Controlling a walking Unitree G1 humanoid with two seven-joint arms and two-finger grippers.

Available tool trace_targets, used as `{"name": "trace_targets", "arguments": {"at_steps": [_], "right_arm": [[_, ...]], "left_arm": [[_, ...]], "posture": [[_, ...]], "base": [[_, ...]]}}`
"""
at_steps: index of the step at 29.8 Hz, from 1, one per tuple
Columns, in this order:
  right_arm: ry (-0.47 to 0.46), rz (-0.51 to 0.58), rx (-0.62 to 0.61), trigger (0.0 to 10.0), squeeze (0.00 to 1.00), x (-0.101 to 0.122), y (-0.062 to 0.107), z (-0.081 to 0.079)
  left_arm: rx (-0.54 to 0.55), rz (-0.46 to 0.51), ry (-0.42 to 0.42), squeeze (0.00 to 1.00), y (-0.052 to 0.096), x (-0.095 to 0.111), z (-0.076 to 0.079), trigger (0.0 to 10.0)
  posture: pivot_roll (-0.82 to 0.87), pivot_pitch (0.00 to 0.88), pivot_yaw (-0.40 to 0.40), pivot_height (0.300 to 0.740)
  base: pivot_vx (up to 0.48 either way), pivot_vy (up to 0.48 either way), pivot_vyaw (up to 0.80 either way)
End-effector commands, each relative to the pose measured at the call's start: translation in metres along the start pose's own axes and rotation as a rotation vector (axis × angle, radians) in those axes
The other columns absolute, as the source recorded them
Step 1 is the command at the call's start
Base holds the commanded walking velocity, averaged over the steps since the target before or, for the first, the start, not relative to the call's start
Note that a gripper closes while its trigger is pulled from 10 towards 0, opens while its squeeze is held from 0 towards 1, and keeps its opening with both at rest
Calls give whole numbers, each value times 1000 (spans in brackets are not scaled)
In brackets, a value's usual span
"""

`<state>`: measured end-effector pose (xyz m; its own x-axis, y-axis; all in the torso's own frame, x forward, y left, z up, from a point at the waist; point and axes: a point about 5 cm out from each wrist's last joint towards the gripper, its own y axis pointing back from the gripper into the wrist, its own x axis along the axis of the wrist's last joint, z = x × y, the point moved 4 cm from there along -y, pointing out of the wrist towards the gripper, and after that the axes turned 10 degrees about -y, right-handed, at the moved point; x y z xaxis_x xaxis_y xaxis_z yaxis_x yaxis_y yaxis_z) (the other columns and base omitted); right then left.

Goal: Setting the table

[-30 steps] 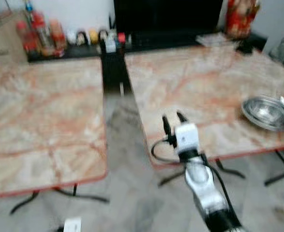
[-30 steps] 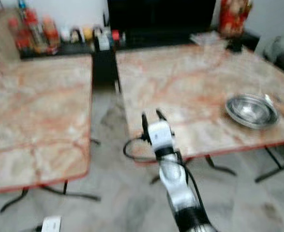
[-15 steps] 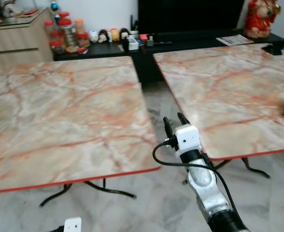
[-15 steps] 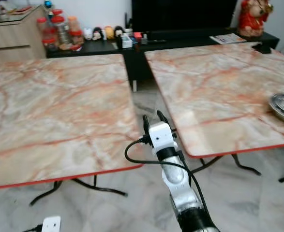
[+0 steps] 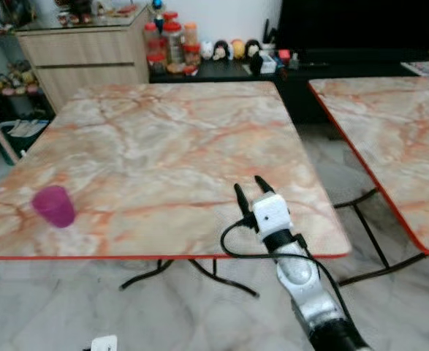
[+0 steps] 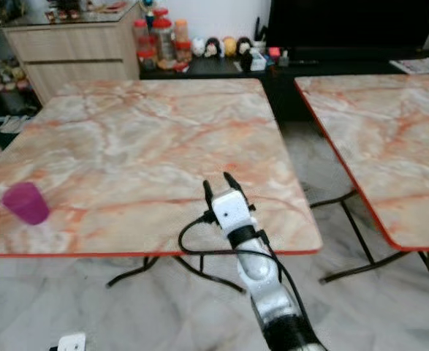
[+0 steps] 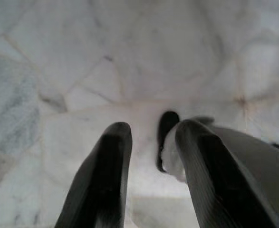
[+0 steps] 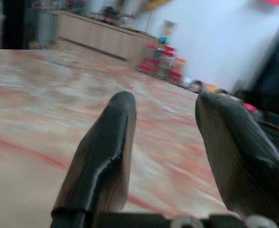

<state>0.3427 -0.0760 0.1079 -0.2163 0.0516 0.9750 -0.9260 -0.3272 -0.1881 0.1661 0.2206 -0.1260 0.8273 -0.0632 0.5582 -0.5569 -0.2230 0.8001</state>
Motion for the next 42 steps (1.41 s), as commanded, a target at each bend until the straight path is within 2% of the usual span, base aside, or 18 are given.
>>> {"name": "trace_targets", "arguments": {"at_steps": [1,13,22,28,33,34,36,39,40,42], "right_arm": [[0,30,18,10000,0,8,-5,-4],[-4,16,37,10000,0,3,0,-9],[1,4,25,10000,0,-1,8,-3],[46,-47,-67,10000,0,-15,41,22],[78,-126,-142,10000,0,-31,73,41],[90,-153,-164,10000,0,-36,84,46],[93,-160,-170,10000,0,-37,86,47],[76,-221,-246,10000,0,-49,103,57],[67,-269,-283,10000,0,-59,113,60],[42,-328,-309,10000,0,-73,121,62]], "left_arm": [[11,-11,13,0,0,-2,-4,10000],[15,-29,-3,0,3,-13,-8,10000],[23,-20,-10,0,3,-12,-11,10000],[29,-20,-8,0,3,-12,-12,10000],[30,-24,-14,0,3,-14,-13,10000],[28,-25,-20,0,4,-15,-13,10000],[28,-25,-21,0,4,-15,-13,10000],[28,-25,-25,0,4,-16,-13,10000],[27,-25,-30,0,4,-17,-13,10000],[26,-25,-34,0,4,-17,-13,10000]], "posture": [[37,0,-8,740],[48,0,-7,740],[56,0,-10,740],[46,17,-6,740],[34,31,3,740],[33,37,5,740],[32,39,5,740],[28,43,8,740],[23,45,11,740],[24,47,15,740]], "base": [[0,480,0],[0,480,0],[0,58,0],[0,0,0],[0,0,0],[0,0,0],[0,0,0],[0,0,0],[0,0,0],[0,0,0]]}}
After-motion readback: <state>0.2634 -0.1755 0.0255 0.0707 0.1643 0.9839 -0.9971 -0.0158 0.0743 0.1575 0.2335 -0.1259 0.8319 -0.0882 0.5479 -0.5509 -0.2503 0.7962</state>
